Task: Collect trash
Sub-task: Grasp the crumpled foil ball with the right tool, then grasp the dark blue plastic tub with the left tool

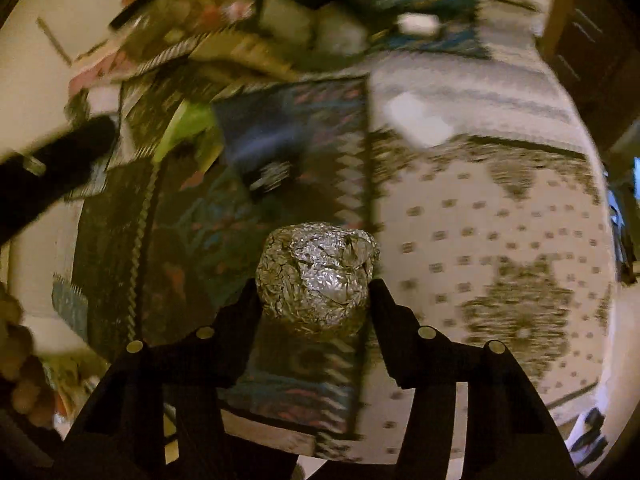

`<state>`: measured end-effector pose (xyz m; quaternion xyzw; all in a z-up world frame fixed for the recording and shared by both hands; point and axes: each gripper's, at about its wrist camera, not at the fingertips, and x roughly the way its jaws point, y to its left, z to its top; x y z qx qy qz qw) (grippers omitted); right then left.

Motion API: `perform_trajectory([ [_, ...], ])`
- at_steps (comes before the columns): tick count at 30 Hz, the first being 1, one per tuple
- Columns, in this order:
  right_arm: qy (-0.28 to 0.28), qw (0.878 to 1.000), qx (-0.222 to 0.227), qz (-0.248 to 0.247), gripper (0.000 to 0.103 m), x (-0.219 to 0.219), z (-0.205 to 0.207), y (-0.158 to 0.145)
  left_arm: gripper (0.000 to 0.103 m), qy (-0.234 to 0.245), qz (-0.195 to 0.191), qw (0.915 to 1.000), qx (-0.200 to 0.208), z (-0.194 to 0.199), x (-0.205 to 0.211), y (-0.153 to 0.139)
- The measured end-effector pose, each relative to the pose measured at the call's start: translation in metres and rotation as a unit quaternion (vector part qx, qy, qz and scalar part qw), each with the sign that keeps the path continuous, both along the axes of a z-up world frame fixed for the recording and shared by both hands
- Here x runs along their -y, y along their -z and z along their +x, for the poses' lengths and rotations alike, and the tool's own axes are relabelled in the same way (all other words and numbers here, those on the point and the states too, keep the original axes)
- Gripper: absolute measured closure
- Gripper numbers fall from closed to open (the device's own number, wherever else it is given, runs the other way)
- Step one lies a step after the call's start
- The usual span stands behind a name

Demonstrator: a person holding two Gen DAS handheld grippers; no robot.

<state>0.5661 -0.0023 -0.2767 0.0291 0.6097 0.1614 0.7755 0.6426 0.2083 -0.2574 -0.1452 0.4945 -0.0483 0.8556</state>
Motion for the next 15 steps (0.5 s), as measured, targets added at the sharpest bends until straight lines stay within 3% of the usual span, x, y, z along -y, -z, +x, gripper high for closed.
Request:
perform_trajectory([
  [7,0.06,0.997,0.036,-0.013,0.053,0.056,0.004,-0.027,0.035,0.038,-0.033,0.998,-0.04,0.03,0.039,0.035],
  [10,0.078,0.996,0.046,-0.012,0.053,0.064,0.005,-0.035,0.053,0.043,-0.041,0.9966,-0.056,0.037,0.048,0.047],
  [12,0.084,0.995,0.053,-0.008,0.053,0.063,0.005,-0.038,0.081,0.046,-0.045,0.9955,-0.07,0.039,0.052,0.055],
  [13,0.085,0.995,0.058,-0.006,0.053,0.066,0.005,-0.041,0.091,0.048,-0.044,0.9949,-0.077,0.04,0.054,0.057],
  [15,0.082,0.995,0.063,-0.005,0.053,0.063,0.006,-0.043,0.096,0.047,-0.035,0.9951,-0.079,0.039,0.058,0.056],
])
